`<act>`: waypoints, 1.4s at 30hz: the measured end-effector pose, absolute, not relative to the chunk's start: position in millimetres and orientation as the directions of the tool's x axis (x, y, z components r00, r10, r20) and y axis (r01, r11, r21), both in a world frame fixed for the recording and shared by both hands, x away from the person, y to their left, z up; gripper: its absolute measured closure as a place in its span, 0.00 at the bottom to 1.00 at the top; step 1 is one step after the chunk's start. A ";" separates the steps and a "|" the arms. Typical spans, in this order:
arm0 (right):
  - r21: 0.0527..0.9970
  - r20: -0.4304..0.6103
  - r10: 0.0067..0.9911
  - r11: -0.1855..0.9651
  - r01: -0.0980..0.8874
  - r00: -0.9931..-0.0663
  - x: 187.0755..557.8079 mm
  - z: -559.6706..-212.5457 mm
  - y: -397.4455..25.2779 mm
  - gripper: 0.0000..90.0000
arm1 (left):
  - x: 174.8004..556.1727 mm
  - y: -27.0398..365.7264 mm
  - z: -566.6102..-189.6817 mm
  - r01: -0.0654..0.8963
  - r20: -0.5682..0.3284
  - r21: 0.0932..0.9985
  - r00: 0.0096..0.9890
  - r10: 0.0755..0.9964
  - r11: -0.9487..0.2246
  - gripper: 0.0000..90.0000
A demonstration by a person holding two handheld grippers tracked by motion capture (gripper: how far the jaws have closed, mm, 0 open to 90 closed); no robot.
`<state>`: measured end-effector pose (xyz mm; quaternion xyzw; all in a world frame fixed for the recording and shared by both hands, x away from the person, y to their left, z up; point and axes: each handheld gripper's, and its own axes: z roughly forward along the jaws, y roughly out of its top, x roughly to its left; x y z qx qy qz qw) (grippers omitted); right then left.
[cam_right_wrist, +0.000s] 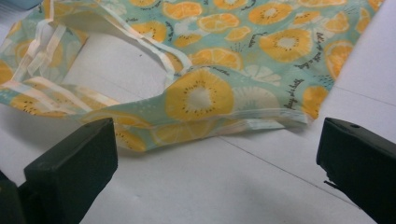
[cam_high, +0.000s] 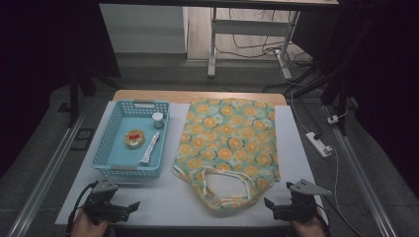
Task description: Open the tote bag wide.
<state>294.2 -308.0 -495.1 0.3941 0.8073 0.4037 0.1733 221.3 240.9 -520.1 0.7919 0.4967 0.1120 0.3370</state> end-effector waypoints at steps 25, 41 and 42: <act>0.767 0.033 0.743 0.410 0.493 -0.669 294.8 -495.1 -304.1 0.00 | 222.0 239.9 -520.7 0.711 -0.159 0.637 0.500 0.852 -0.298 0.00; 0.777 0.039 0.724 0.411 0.476 -0.688 295.2 -492.1 -298.5 0.00 | 225.5 241.0 -518.2 0.694 -0.161 0.663 0.496 0.853 -0.279 0.00; 0.777 0.041 0.723 0.411 0.477 -0.689 295.1 -491.8 -297.7 0.00 | 225.9 241.1 -518.3 0.694 -0.160 0.664 0.497 0.853 -0.279 0.00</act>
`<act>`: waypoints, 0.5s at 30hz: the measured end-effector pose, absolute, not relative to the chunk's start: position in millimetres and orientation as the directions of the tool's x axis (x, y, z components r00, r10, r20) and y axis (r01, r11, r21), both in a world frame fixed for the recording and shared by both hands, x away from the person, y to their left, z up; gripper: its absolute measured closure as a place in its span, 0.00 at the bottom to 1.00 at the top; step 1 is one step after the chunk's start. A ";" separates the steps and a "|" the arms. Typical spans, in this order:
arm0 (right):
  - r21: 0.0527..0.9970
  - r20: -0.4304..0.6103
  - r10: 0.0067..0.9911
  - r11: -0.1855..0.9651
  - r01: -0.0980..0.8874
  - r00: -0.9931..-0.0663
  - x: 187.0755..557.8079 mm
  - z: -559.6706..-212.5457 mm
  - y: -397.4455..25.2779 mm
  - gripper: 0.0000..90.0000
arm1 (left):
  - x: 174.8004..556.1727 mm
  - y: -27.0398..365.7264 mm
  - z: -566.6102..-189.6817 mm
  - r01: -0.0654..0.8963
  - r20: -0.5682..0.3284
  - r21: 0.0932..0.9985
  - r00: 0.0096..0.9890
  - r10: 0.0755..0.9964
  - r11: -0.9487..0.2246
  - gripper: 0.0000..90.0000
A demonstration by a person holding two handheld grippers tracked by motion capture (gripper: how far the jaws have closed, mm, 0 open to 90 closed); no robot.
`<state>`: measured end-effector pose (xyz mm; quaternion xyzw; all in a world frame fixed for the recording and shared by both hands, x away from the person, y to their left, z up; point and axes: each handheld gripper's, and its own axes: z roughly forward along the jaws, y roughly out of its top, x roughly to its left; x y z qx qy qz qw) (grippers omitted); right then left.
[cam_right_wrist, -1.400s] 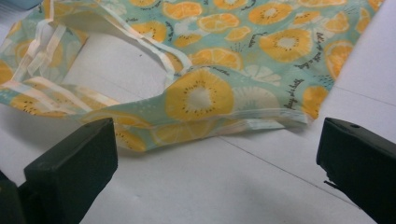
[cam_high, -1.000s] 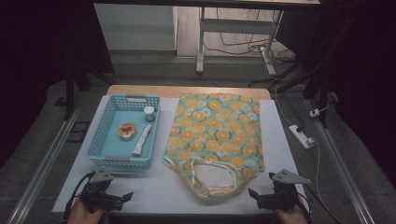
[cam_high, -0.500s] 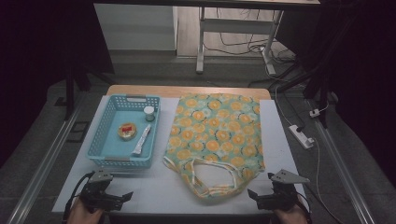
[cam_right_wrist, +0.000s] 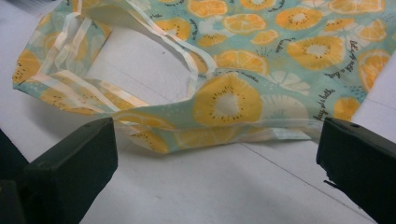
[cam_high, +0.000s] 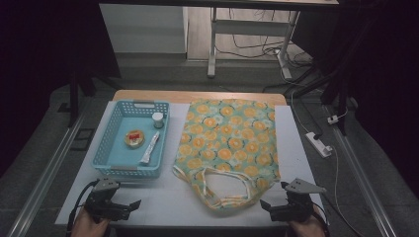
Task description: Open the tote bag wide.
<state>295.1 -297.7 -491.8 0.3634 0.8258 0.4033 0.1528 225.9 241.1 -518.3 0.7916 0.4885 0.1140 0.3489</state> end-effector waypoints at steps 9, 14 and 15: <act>0.792 0.019 0.700 0.425 0.439 -0.714 293.9 -485.5 -291.5 0.00 | 227.9 240.0 -521.0 0.707 -0.163 0.647 0.493 0.855 -0.285 0.00; 0.802 0.009 0.675 0.435 0.409 -0.737 293.8 -482.4 -285.3 0.00 | 228.0 240.0 -521.3 0.707 -0.165 0.646 0.497 0.852 -0.288 0.00; 0.803 0.010 0.670 0.438 0.405 -0.742 294.0 -481.9 -283.9 0.00 | 228.0 240.0 -521.4 0.707 -0.167 0.646 0.499 0.851 -0.288 0.00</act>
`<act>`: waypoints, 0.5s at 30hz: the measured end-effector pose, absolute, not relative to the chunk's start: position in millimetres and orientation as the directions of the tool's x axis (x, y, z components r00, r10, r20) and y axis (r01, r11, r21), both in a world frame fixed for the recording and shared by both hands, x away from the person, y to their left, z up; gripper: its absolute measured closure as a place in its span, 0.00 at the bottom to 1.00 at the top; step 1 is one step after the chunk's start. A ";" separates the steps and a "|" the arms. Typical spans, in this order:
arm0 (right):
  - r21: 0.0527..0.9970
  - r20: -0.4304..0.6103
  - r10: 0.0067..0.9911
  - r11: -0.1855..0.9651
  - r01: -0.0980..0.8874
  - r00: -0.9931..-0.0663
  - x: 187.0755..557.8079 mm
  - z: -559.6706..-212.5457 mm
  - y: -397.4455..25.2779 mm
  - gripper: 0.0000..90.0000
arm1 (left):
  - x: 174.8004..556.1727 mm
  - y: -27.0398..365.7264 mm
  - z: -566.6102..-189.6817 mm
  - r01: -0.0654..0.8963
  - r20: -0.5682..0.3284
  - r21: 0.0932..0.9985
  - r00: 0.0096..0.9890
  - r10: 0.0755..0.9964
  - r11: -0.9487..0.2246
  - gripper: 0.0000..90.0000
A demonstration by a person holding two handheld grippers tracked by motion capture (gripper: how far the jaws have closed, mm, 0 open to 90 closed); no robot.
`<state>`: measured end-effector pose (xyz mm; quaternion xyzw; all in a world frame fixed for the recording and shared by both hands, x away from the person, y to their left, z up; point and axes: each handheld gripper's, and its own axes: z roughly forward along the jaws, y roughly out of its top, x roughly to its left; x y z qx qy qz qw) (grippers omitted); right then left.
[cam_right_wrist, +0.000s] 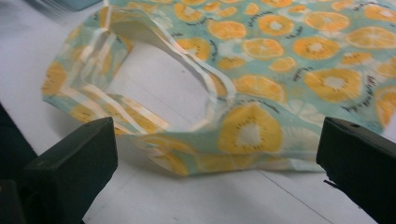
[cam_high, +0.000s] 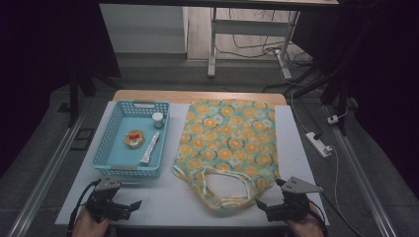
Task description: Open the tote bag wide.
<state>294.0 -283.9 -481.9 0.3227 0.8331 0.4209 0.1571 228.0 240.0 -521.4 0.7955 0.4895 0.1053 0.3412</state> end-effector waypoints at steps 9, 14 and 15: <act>0.794 0.026 0.632 0.457 0.400 -0.774 295.0 -480.4 -268.4 0.00 | 228.4 237.3 -521.9 0.708 -0.151 0.634 0.508 0.848 -0.311 0.00; 0.779 0.026 0.595 0.491 0.389 -0.803 293.6 -479.6 -254.9 0.00 | 228.1 236.9 -521.8 0.707 -0.151 0.636 0.508 0.848 -0.310 0.00; 0.776 0.023 0.589 0.499 0.385 -0.808 293.2 -479.2 -252.3 0.00 | 228.2 237.4 -521.8 0.706 -0.153 0.636 0.510 0.847 -0.311 0.00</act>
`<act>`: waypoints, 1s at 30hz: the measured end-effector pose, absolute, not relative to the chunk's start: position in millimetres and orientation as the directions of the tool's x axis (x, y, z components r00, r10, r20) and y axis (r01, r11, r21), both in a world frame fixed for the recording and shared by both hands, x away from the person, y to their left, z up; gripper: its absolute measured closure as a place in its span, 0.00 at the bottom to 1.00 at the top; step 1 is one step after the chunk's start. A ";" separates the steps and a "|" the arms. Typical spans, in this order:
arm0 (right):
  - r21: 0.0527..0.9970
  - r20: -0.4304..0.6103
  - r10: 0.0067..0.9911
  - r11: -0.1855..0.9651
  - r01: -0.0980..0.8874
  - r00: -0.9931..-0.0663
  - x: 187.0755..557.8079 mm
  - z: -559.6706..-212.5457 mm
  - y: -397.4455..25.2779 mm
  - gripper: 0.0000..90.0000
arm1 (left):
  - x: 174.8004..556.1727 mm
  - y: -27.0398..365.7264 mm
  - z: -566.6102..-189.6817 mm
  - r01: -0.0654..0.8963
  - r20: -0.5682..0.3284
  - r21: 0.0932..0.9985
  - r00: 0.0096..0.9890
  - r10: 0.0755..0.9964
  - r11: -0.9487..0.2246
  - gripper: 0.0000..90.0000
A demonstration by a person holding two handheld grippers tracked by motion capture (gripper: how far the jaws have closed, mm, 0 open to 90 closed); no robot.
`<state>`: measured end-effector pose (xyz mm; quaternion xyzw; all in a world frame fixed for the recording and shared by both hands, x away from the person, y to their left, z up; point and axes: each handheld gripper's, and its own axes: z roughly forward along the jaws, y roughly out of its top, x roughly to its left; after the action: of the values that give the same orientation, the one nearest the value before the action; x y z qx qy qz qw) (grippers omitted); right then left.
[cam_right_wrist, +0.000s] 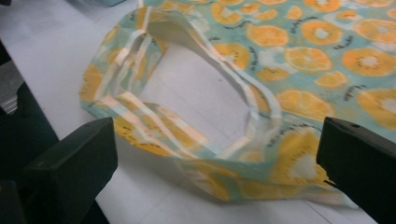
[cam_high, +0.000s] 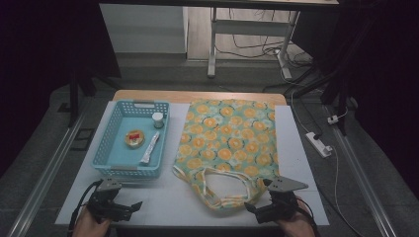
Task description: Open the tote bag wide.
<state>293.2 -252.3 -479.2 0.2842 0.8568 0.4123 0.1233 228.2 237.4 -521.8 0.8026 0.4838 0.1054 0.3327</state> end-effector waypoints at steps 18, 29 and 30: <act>0.721 0.051 0.443 0.604 0.340 -0.895 280.7 -483.3 -194.6 0.00 | 227.4 235.4 -521.7 0.700 -0.138 0.634 0.521 0.842 -0.329 0.00; 0.708 0.094 0.337 0.639 0.300 -0.937 272.3 -488.3 -163.2 0.01 | 227.2 235.2 -521.7 0.698 -0.135 0.635 0.522 0.842 -0.331 0.00; 0.707 0.099 0.327 0.641 0.297 -0.940 271.6 -488.5 -161.0 0.03 | 227.2 235.1 -521.7 0.698 -0.135 0.634 0.522 0.842 -0.332 0.00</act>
<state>271.6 -161.0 -488.5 0.1723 0.9057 0.3868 0.0190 227.2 235.1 -521.7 0.8086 0.4762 0.1098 0.3277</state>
